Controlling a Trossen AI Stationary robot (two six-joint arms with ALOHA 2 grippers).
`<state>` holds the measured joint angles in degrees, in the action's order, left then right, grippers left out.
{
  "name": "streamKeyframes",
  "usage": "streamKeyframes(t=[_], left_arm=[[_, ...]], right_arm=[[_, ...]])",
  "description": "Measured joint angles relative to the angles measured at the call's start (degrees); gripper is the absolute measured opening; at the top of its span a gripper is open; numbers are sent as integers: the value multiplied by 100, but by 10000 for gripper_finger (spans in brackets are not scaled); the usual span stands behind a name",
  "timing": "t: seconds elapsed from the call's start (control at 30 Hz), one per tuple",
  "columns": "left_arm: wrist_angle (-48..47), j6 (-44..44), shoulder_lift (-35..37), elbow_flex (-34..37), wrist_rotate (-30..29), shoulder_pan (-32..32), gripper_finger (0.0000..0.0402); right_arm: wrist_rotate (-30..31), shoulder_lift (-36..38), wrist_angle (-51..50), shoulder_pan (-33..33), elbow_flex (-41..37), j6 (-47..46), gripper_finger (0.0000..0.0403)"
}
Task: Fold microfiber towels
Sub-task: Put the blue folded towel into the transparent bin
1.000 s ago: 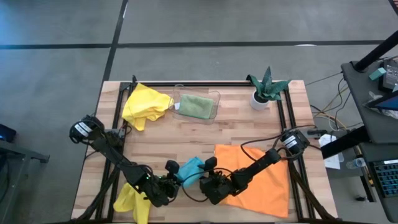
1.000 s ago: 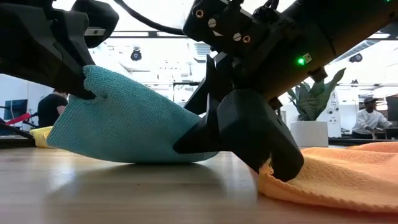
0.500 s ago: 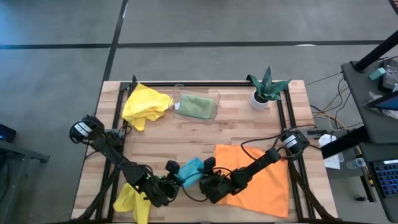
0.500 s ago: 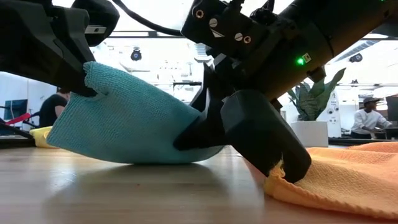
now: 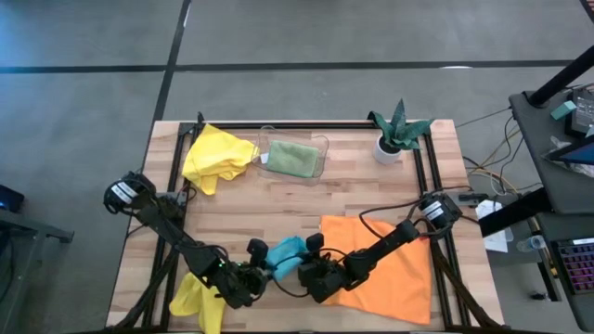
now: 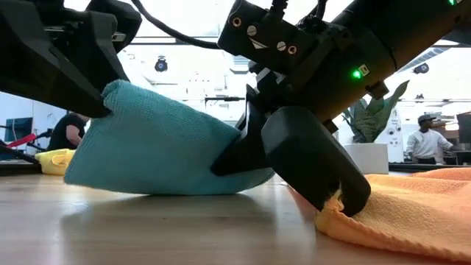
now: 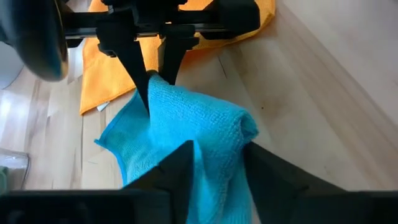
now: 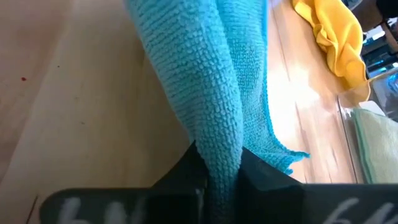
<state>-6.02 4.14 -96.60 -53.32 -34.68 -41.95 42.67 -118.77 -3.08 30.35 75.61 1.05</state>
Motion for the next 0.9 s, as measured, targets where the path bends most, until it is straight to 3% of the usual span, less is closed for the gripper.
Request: streamKeyframes(t=[0.33,0.9], left_arm=[[-61,280,33,-4,-11,-9,219],[-26,612,343,-4,-157,-98,269]], right_arm=[[4,150,-58,0,-13,1,16],[35,220,-175,-133,-11,-305,15]])
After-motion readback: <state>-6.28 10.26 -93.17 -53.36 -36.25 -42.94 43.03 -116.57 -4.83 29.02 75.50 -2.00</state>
